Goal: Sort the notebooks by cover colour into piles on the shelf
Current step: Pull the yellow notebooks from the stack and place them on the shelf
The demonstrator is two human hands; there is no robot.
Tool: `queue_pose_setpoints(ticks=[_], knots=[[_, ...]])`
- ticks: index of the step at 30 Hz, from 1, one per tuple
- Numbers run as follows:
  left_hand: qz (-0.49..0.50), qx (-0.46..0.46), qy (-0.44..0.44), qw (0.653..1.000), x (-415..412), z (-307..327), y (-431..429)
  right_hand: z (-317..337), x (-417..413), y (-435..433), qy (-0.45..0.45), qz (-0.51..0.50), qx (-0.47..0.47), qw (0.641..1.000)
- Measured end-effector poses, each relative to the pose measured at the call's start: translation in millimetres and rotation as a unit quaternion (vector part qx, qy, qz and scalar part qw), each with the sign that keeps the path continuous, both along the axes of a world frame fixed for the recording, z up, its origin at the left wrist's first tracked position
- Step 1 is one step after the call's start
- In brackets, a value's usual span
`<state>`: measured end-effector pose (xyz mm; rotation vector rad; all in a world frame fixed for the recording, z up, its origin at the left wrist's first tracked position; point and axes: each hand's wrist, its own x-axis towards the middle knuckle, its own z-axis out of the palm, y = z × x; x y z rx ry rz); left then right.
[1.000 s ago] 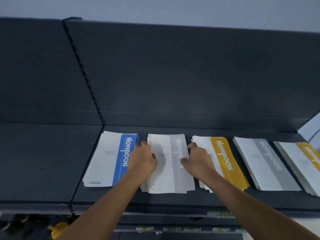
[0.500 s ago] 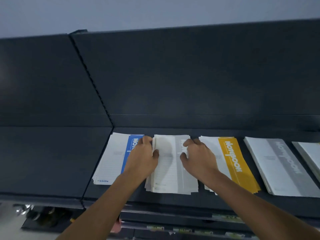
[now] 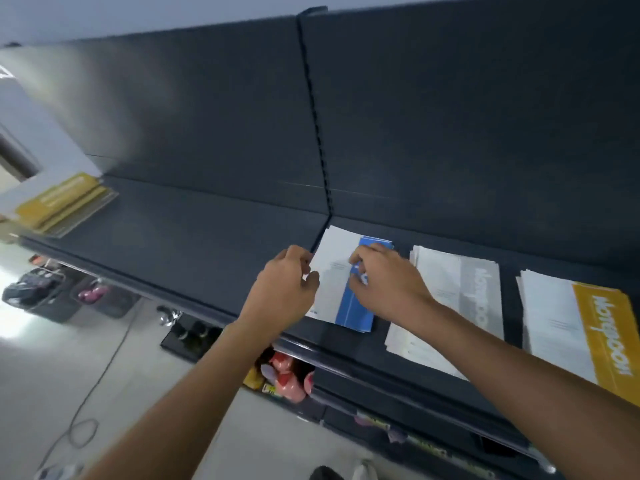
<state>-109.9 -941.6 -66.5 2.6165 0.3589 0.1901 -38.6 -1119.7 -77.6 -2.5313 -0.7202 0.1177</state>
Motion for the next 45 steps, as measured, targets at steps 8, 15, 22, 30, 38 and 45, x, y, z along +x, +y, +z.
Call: queue_pose_setpoints(ticks=[8,15,22,30,38,45], knots=[[0.070,0.006,-0.033,0.997,-44.9,9.8,121.1,14.5,-26.1,112.2,-0.013,0.092,-0.006,0.996],[0.133,0.021,-0.034,0.990,-88.9,18.5,257.3,40.8,-50.6,261.7,-0.054,0.168,-0.034,0.984],[0.182,0.022,-0.014,0.983,-149.1,14.1,373.2,46.6,-97.1,399.4,-0.059,0.216,-0.031,0.974],[0.234,0.017,-0.036,0.971,-199.7,20.4,460.9,54.8,-119.9,504.7,-0.080,0.270,-0.034,0.959],[0.282,0.017,-0.038,0.958,-221.5,18.5,541.1,56.1,-125.6,605.9,-0.077,0.320,-0.036,0.944],[0.276,0.022,-0.040,0.960,-195.1,27.6,627.4,51.0,-97.8,694.8,-0.066,0.319,-0.026,0.945]])
